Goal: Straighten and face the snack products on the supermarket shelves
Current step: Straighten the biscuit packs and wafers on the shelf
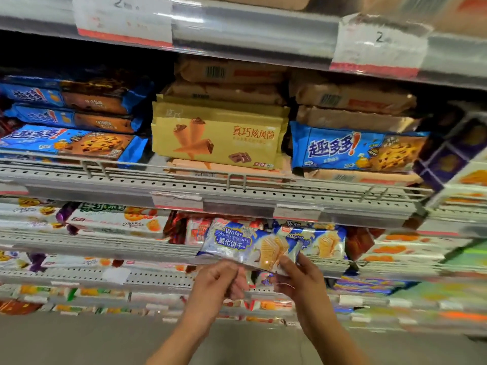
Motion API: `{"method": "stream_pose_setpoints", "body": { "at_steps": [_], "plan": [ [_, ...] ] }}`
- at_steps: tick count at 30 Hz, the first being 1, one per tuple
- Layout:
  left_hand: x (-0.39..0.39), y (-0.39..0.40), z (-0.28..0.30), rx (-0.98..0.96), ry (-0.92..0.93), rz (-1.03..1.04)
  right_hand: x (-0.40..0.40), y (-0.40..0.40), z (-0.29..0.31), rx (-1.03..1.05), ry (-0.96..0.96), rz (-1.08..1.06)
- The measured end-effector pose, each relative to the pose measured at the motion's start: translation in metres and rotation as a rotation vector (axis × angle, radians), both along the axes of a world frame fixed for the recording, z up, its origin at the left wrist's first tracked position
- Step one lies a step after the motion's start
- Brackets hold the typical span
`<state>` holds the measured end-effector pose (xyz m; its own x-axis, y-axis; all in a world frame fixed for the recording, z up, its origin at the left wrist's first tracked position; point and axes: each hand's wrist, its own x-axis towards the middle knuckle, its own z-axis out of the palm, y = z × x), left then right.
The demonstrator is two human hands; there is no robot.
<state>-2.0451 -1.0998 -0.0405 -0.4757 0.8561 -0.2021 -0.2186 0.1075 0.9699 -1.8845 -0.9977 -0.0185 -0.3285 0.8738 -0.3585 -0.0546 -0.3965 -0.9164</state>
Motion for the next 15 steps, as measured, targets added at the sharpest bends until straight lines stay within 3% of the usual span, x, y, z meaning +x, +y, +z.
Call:
{"method": "stream_pose_setpoints", "body": {
  "at_steps": [2, 6, 8, 11, 12, 15],
  "plan": [
    [-0.005, 0.011, -0.001, -0.016, 0.185, -0.123, 0.020, 0.012, -0.002, -0.026, 0.001, -0.121],
    [-0.039, 0.041, 0.010, -0.039, 1.050, 0.023, 0.059, 0.034, -0.009, -0.020, 0.003, -0.293],
    [-0.056, 0.062, 0.027, -0.152, 1.264, 0.049, 0.076, 0.039, -0.012, -0.035, 0.034, -0.380],
    [-0.079, 0.094, 0.038, -0.549, 1.259, -0.128, 0.093, 0.040, -0.010, -0.041, 0.064, -0.436],
    [-0.089, 0.100, 0.038, -0.630, 1.148, -0.168, 0.097, 0.039, -0.009, -0.042, 0.069, -0.438],
    [-0.109, 0.111, 0.033, -0.763, 0.541, -0.133, 0.107, 0.038, -0.010, -0.032, 0.065, -0.436]
  ]
}}
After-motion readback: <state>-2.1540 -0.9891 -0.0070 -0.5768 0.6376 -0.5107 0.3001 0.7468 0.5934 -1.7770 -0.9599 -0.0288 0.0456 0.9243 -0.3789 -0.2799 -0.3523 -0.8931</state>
